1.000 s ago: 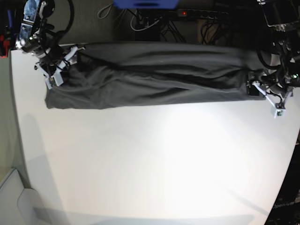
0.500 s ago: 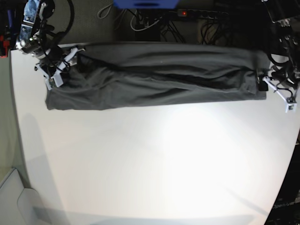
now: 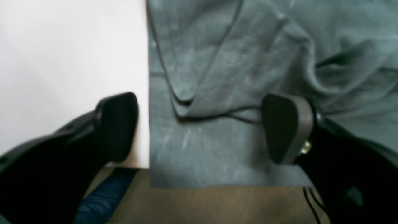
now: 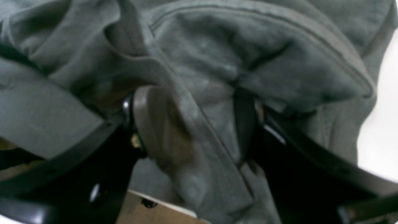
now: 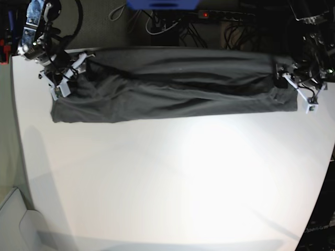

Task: Layout the t-shirt on the table in an organized manner, then fold the t-shirt properly
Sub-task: 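Lift the strip end with the left gripper and fold it toward the right gripper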

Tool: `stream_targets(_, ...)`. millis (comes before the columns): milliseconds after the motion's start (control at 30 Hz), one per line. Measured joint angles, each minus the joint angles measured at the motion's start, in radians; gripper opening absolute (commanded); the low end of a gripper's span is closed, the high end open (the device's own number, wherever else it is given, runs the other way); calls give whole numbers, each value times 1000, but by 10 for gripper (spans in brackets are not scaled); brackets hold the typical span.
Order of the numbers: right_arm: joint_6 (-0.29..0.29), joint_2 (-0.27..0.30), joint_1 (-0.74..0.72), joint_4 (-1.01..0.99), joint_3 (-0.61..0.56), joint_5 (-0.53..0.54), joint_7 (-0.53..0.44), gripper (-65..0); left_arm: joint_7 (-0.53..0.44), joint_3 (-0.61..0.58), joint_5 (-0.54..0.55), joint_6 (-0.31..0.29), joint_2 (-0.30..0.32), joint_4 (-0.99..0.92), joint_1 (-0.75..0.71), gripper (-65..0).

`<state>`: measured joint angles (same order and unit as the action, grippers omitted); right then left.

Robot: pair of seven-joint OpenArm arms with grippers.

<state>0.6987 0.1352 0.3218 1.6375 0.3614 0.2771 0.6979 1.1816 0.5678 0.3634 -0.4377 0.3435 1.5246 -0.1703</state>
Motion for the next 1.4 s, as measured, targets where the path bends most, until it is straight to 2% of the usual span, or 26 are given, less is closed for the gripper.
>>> stream_targets(267,0,0,0,0,0,0,0,-291,-42,1,0,0,2,-40,3,-30)
stream_targets(467,0,0,0,0,0,1,0,-291,-174,9,-1,7,0,-144,24,-33)
stream_targets(533,0,0,0,0,0,1,-3,-291,-193,8,0,7,-2,-150,22,-65)
stream_targets(600,0,0,0,0,0,1,0,-292,-206,11,-11,11,-10,-150,21,-161)
stream_targets(733,0,0,0,0,0,1,0,-292,-206,10,8,10,-19,-150,24,-445)
stream_targets(800,0,0,0,0,0,1,2,-292,-200,10,32,6,-25,-152,27,-565)
stream_targets(867,0,0,0,0,0,1,1,-292,-199,10,39,-1,-26,-153,27,-629)
stream_targets(1067,0,0,0,0,0,1,1,-292,-195,10,43,0,-26,-147,26,-649)
stream_targets(1133,0,0,0,0,0,1,1,-292,-164,10,31,10,-39,-105,23,-649)
stream_targets(1300,0,0,-18,-4,0,-1,20,-293,-90,-6,-56,0,-122,91,-5,-649)
stream_targets(1333,0,0,-25,-10,0,-1,19,-293,-87,-6,-96,9,-142,138,5,-649)
stream_targets(1400,0,0,-30,-21,0,1,9,-293,-94,-6,-210,77,-193,217,56,-649)
